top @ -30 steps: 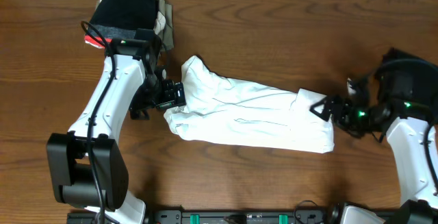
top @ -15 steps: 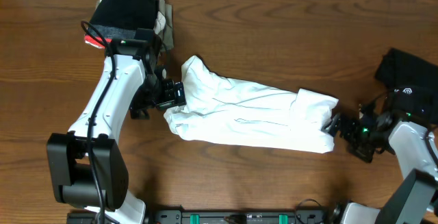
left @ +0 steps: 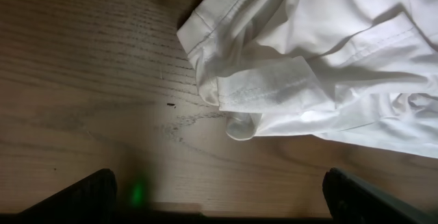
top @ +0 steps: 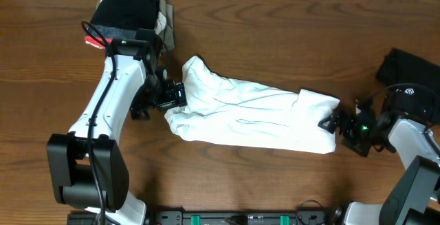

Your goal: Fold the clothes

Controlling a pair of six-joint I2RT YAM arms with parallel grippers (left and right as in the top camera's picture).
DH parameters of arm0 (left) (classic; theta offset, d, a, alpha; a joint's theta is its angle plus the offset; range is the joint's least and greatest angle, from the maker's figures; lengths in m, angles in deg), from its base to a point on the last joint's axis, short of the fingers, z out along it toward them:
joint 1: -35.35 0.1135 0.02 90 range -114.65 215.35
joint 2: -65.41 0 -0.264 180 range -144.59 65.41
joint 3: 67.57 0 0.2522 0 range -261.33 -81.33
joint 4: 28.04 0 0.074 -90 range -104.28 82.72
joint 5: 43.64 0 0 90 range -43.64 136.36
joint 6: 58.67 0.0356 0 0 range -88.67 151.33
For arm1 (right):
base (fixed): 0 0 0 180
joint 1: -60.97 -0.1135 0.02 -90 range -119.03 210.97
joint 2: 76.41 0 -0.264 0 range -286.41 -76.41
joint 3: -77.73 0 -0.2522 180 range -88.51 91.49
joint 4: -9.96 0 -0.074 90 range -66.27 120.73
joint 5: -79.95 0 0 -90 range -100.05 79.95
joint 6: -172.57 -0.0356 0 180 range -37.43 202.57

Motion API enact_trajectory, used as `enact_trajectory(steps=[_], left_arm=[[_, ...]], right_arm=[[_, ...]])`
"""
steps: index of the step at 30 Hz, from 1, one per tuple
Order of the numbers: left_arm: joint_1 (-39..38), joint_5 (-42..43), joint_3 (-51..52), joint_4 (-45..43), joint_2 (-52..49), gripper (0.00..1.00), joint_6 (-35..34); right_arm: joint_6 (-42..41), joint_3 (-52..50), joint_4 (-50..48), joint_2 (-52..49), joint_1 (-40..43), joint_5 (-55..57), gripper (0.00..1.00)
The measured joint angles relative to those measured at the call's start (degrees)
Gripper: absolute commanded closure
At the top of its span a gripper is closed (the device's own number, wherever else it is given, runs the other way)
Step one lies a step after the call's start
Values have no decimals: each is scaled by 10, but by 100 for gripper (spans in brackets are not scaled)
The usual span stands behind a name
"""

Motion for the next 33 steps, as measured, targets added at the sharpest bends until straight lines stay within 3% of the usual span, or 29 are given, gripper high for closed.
enact_trajectory(steps=[9, 11, 17, 21, 24, 27, 33], left_arm=[[0, 0, 0, 0, 0, 2, 0], [0, 0, 0, 0, 0, 2, 0], [0, 0, 0, 3, 0, 2, 0], [0, 0, 0, 6, 0, 2, 0], [0, 0, 0, 7, 0, 2, 0], [0, 0, 0, 7, 0, 2, 0], [0, 0, 0, 8, 0, 2, 0]], right_arm=[[23, 14, -33, -47, -4, -95, 3], [27, 17, -39, -60, -10, -118, 9], [34, 17, -51, -101, -17, -162, 43], [25, 13, -53, -111, -17, -147, 74], [16, 13, -48, -117, -17, -133, 80], [12, 25, -29, -120, -17, -114, 92], [-1, 98, 37, -128, -16, -13, 93]])
